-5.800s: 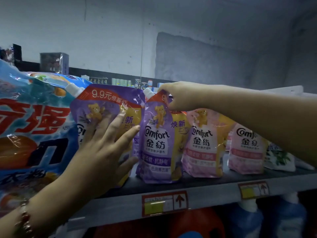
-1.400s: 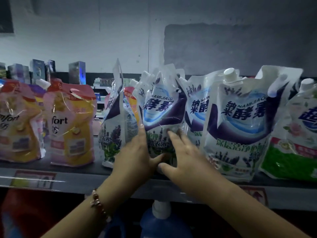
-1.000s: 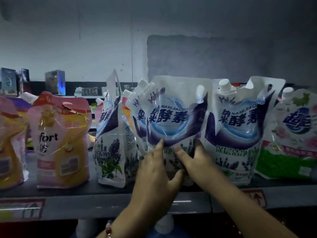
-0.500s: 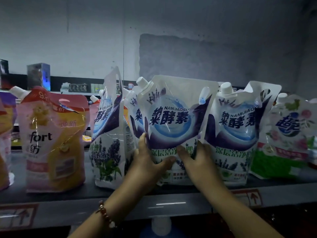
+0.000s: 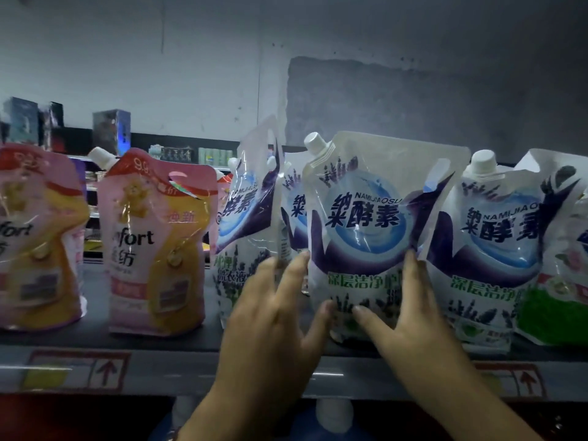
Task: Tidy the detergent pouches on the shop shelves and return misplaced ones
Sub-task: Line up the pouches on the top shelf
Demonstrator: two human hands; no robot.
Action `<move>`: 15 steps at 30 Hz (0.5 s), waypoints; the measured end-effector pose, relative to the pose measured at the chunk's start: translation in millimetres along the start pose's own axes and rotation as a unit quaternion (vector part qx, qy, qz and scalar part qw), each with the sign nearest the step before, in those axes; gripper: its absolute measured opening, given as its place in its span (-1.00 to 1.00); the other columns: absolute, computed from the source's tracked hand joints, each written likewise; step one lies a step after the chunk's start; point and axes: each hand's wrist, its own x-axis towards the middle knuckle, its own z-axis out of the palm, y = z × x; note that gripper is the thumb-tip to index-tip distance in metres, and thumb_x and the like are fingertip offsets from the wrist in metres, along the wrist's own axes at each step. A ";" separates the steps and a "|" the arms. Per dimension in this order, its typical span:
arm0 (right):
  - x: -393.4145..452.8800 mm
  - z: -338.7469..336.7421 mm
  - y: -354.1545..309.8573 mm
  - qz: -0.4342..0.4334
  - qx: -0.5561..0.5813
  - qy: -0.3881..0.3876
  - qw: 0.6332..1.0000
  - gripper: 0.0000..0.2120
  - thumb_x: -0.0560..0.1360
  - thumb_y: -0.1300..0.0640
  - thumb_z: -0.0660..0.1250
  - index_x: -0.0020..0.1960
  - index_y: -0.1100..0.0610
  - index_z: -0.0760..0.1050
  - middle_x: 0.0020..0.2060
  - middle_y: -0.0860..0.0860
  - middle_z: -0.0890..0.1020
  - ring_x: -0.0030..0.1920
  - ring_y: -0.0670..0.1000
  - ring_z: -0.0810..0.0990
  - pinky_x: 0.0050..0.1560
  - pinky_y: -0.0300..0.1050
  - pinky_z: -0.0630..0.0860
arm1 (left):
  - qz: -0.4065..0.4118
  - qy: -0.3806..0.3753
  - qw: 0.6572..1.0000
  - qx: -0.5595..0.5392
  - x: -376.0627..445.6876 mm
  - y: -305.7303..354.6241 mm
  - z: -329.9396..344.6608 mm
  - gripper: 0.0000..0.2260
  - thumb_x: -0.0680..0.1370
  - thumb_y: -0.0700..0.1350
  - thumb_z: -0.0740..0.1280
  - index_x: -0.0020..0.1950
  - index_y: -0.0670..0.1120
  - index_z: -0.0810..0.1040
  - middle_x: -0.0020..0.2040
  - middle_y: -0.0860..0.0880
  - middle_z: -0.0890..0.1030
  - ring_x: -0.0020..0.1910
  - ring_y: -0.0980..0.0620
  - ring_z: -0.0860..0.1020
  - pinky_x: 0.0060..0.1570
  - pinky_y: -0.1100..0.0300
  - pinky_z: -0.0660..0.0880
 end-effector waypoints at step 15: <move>89.9 -1.5 -170.7 -0.392 -0.256 0.083 0.879 -0.18 0.53 -0.14 0.28 0.60 0.16 -0.05 0.57 0.21 0.00 0.56 0.21 0.03 0.54 0.09 0.03 | -0.209 -0.117 0.971 0.003 11.5 -55.9 -7.7 -0.10 0.58 0.28 0.20 0.56 0.04 -0.42 0.63 -0.07 -0.20 0.60 -0.10 -0.05 0.49 -0.01 0.16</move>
